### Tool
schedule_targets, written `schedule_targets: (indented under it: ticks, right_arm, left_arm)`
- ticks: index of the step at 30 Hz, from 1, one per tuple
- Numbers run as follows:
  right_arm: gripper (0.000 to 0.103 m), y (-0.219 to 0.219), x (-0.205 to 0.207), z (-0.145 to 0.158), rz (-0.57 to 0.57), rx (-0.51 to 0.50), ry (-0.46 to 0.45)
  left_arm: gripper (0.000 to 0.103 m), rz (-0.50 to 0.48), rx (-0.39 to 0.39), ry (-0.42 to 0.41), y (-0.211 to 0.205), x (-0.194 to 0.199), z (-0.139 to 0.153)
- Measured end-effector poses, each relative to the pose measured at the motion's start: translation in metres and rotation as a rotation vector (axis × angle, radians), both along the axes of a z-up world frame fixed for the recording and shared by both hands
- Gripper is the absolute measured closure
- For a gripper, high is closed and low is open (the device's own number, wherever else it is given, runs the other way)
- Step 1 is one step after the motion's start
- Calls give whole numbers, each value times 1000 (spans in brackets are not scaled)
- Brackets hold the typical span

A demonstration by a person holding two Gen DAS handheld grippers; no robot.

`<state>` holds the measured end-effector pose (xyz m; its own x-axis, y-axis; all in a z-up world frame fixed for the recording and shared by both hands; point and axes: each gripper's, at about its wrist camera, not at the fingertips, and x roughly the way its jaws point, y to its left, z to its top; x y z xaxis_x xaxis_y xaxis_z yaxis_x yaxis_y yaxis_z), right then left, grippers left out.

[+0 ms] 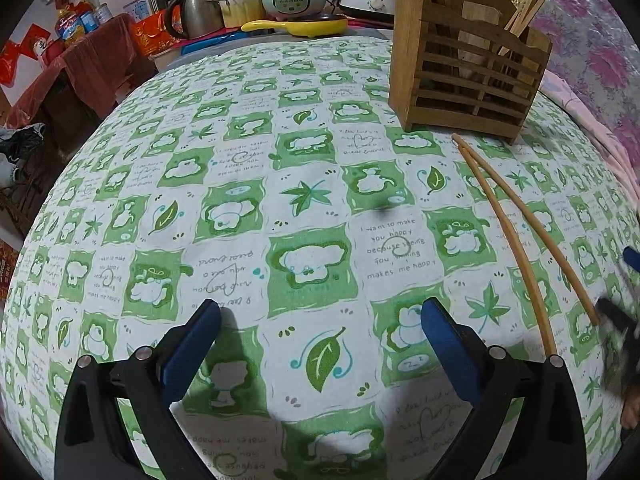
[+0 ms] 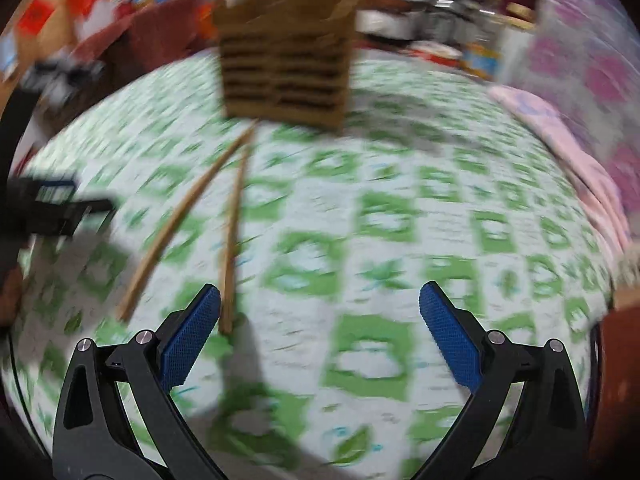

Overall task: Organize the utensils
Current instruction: 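Withdraw both open tools from the holder toward the last chopsticks, then close the left gripper on a chopstick while the right gripper grips the other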

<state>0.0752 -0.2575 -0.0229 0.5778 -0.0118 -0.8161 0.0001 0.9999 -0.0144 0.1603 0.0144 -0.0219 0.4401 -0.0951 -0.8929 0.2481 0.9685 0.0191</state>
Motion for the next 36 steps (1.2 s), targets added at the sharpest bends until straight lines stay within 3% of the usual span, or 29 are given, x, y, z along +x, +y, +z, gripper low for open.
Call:
schedule_targets:
  ticks: [3,7,12,16,21,24,26,28,32,36]
  right_arm:
    - [9,-30,-7,8,-70,152,-73]
    - [9,-26,-6,9,-59,135,-90]
    - [9,-26,-5,9,-63,130,-82]
    - [9,-40,-2,7,-109,180,-67]
    - [9,-47,-3,6,-131,218,-65]
    - [9,-46,-3,6,-124,210,-65]
    - [9,-45,-3,6,-121,203,-66]
    - [9,-45,-3,6,-121,203,-65]
    - [9,-44,-3,5,-121,210,-61]
    - [9,-40,-3,6,-103,199,-63]
  left_arm:
    - [4,0,3,3,0,0,0]
    - [6,-42,1,-4,-10,-5,8]
    - [6,-223,-40,-85,-40,-35,25]
    - [6,-407,-62,-68,-72,-59,24]
    - [6,-536,-25,-61,-96,-78,14]
    - [15,-526,-7,-55,-99,-73,8]
    - [32,-488,-41,-31,-91,-66,7]
    - [39,-428,-60,-21,-79,-58,8]
    - [41,-304,-71,-25,-50,-43,10]
    - [41,-267,-94,-16,-38,-41,12]
